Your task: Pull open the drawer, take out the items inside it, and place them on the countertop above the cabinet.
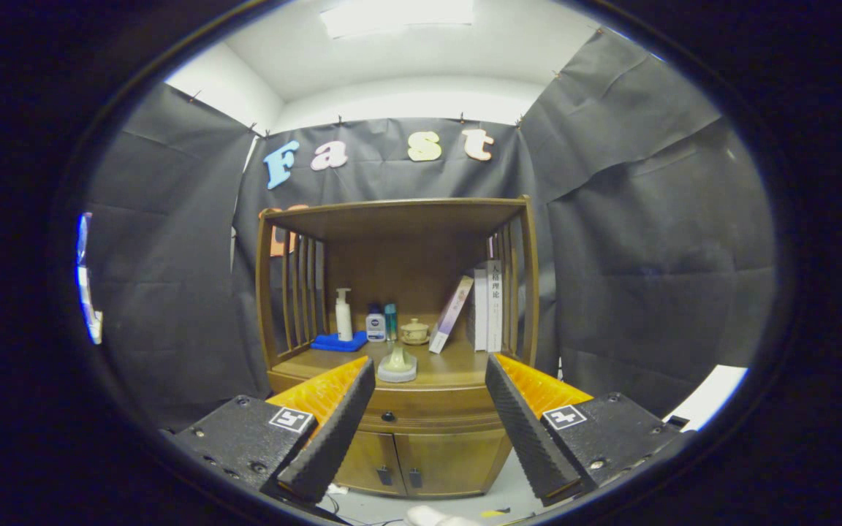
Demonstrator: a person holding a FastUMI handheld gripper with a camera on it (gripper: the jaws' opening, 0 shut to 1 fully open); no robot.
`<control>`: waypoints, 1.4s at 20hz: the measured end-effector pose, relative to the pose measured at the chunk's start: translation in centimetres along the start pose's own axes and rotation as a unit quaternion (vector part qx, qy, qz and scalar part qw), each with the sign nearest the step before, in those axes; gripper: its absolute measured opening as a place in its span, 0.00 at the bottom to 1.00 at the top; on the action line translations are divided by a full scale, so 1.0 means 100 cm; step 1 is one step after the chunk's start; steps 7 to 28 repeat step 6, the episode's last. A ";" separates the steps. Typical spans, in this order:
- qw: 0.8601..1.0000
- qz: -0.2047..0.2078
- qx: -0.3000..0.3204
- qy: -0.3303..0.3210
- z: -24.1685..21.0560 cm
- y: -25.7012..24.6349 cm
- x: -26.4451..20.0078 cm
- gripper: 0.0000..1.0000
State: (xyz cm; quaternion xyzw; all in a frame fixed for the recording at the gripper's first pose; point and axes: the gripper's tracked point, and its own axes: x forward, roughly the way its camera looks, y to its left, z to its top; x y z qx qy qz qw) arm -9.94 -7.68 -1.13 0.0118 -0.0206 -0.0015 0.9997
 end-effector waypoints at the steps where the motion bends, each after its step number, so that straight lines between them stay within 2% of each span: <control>1: 1.000 0.000 -0.002 0.000 0.000 0.000 0.000 0.99; 28: 1.000 -0.001 -0.007 -0.001 0.001 0.000 0.005 0.99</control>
